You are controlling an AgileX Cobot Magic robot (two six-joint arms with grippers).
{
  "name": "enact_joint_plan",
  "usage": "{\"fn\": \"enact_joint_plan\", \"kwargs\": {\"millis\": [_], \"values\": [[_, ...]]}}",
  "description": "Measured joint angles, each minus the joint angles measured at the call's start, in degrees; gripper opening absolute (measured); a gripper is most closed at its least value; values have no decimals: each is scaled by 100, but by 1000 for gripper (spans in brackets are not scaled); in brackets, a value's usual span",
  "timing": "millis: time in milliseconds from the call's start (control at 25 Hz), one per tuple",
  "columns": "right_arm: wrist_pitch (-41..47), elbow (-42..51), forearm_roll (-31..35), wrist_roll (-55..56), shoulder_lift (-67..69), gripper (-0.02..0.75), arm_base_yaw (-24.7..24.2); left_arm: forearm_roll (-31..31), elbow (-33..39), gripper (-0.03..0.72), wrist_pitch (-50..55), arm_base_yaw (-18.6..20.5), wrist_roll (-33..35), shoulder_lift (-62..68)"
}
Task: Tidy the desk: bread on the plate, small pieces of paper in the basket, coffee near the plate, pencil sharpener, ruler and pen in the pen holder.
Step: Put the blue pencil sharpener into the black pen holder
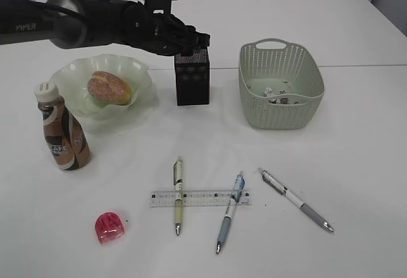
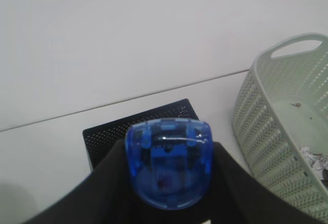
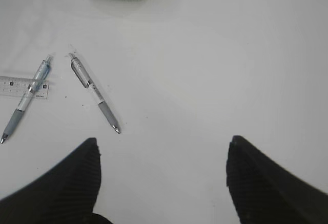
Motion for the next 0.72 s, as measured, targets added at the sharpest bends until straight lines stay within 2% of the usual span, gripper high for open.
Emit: {"fn": "enact_joint_plan", "kwargs": {"millis": [560, 720], "values": [[-25, 0, 0, 0, 0, 561, 0, 89, 0, 344, -169, 0, 0, 108], [-25, 0, 0, 0, 0, 561, 0, 132, 0, 408, -187, 0, 0, 108]]}}
